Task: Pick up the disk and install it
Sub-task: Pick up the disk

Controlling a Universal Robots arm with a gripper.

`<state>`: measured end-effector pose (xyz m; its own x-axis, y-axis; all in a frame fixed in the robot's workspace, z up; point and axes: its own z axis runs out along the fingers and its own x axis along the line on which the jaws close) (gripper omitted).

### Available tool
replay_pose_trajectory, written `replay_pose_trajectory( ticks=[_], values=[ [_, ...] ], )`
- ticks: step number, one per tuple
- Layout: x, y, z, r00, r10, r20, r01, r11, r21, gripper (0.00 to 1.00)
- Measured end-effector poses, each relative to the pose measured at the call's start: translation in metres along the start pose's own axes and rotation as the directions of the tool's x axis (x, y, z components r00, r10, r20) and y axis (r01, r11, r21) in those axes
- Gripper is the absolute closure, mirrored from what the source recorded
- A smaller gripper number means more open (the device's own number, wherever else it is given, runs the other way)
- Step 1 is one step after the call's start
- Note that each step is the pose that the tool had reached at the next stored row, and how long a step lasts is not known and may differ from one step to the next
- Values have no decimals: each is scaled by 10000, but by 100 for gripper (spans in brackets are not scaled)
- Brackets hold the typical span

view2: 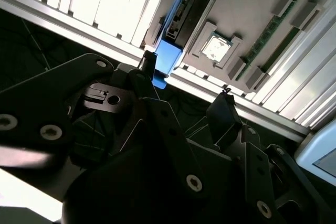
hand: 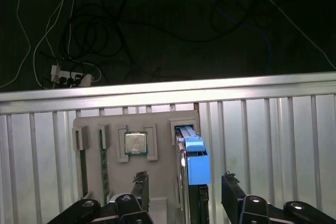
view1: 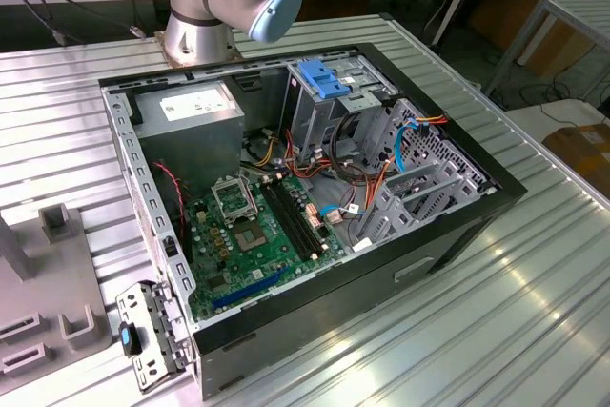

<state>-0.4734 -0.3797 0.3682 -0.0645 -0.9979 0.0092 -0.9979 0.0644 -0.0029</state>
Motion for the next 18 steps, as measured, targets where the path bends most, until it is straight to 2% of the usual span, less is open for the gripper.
replay_pose_trajectory(
  ticks=[4,7,11,15,18],
  values=[
    [-9,1,91,10000,2,-1,-2,10000,-2,34],
    [-15,1,198,10000,0,0,0,10000,-1,34],
    [-15,1,246,10000,0,-1,0,10000,-1,34],
    [-15,1,254,10000,0,0,0,10000,-1,34],
    [-29,3,287,10000,1,0,-1,10000,0,34]
  ],
)
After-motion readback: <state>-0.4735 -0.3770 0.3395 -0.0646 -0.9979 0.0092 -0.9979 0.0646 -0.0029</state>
